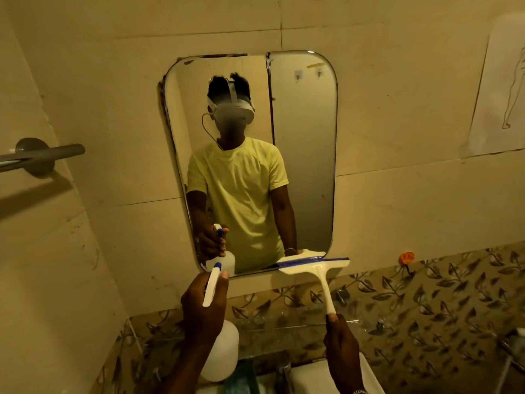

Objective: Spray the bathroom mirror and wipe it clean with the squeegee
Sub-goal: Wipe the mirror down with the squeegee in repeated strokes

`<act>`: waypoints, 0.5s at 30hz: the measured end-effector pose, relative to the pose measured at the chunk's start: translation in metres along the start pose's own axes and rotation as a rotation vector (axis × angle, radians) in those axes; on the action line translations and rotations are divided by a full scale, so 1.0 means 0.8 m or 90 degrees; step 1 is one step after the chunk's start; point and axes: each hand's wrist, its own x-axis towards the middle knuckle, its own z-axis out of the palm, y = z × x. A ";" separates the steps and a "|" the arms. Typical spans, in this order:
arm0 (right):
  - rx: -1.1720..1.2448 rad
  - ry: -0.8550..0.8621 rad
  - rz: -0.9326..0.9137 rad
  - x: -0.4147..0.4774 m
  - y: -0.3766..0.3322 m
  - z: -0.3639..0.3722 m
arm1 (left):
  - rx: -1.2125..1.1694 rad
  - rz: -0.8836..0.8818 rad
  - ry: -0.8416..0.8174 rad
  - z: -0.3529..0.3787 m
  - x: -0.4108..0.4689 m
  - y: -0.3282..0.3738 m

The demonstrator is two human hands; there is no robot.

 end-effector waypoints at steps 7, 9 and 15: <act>0.013 0.006 0.026 -0.012 -0.003 -0.005 | -0.021 -0.005 0.015 0.000 -0.001 0.020; 0.033 0.028 0.048 -0.012 -0.006 -0.004 | -0.036 -0.013 0.031 -0.001 0.007 0.035; 0.094 0.146 0.005 -0.019 -0.037 0.010 | -0.071 0.066 0.086 -0.005 0.097 0.117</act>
